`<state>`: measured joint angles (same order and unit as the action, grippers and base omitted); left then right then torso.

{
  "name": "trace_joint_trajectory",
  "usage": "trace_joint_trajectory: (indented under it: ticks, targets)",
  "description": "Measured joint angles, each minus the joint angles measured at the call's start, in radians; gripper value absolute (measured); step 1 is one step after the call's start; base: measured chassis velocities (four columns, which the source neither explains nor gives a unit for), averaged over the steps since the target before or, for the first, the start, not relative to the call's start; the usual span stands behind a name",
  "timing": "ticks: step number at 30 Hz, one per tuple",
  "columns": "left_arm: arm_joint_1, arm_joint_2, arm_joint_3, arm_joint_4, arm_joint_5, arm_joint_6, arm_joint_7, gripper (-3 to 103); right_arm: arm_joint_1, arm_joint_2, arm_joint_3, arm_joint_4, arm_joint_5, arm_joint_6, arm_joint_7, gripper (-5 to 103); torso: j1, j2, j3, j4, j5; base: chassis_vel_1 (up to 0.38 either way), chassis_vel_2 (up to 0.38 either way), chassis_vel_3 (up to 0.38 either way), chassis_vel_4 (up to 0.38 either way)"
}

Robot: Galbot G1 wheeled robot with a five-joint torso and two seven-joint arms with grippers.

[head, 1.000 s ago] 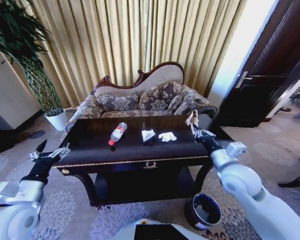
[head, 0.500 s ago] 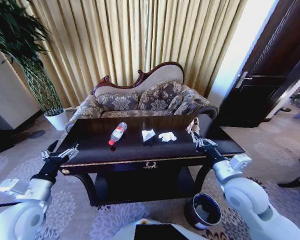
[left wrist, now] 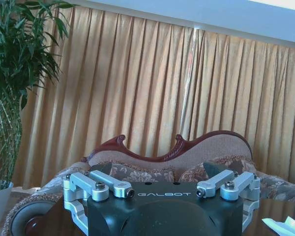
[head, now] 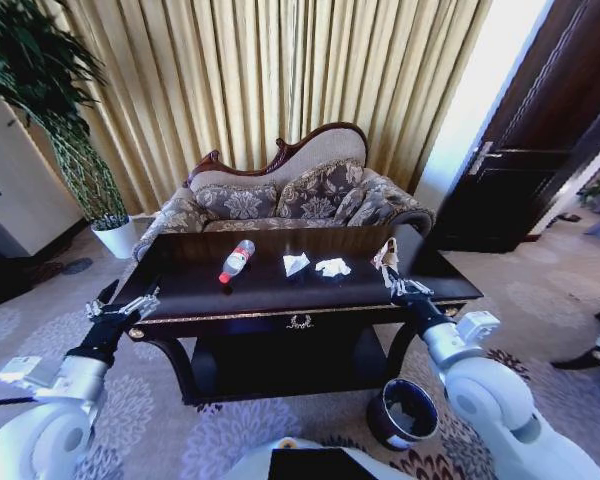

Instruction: Move to the front of the table and place the trash on the table into the trash bin.

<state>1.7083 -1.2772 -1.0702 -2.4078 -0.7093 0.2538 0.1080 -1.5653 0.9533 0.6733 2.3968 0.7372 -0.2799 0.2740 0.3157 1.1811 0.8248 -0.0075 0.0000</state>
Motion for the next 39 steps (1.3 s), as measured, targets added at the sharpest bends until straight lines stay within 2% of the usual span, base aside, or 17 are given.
trace_joint_trajectory:
  ticks: [15,20,25,29,32,33,36,39]
  targets:
    - [0.005,-0.007,-0.006,-0.011,0.001,-0.003,0.002,100,-0.012,0.018,-0.004,-0.002,-0.015,0.001,-0.016,0,0.000,0.000,0.000,0.0000,0.0000,0.102,-0.098,-0.102,0.097]
    - [0.006,-0.017,-0.004,-0.010,0.018,-0.007,0.010,100,-0.030,0.048,-0.026,-0.008,-0.042,-0.008,-0.021,0,0.000,0.000,0.000,0.0002,-0.0001,0.022,-0.031,-0.024,0.022]
    - [0.008,-0.019,-0.009,-0.010,0.020,-0.008,0.013,100,-0.086,0.088,-0.004,-0.055,-0.061,-0.044,-0.027,0,0.000,0.000,0.000,0.0000,-0.0001,0.000,0.000,0.000,0.000]
    - [0.007,-0.015,-0.018,-0.010,0.018,-0.009,0.013,100,-0.121,0.119,0.020,-0.190,-0.049,-0.090,-0.028,0,0.000,0.000,0.000,-0.0001,-0.0001,0.000,0.000,0.000,0.000]
    - [0.006,-0.014,-0.024,-0.012,0.015,-0.011,0.013,100,-0.101,0.133,0.012,-0.354,-0.080,-0.091,-0.027,0,0.000,0.000,0.000,-0.0001,0.0002,0.000,0.000,0.000,0.000]
    - [0.006,-0.014,-0.024,-0.012,0.015,-0.011,0.013,100,-0.101,0.133,0.012,-0.354,-0.080,-0.091,-0.027,0,0.000,0.000,0.000,-0.0001,0.0002,0.000,0.000,0.000,0.000]
    - [0.010,-0.015,-0.031,-0.011,0.014,-0.020,0.015,100,-0.045,0.139,-0.008,-0.520,-0.080,-0.088,-0.019,0,0.000,0.000,0.000,0.0000,0.0003,0.000,0.000,0.000,0.000]
    - [0.014,-0.015,-0.036,-0.007,0.014,-0.026,0.015,100,0.005,0.137,-0.028,-0.609,-0.084,-0.088,-0.003,0,0.000,0.000,0.000,-0.0002,0.0002,0.000,0.000,0.000,0.000]
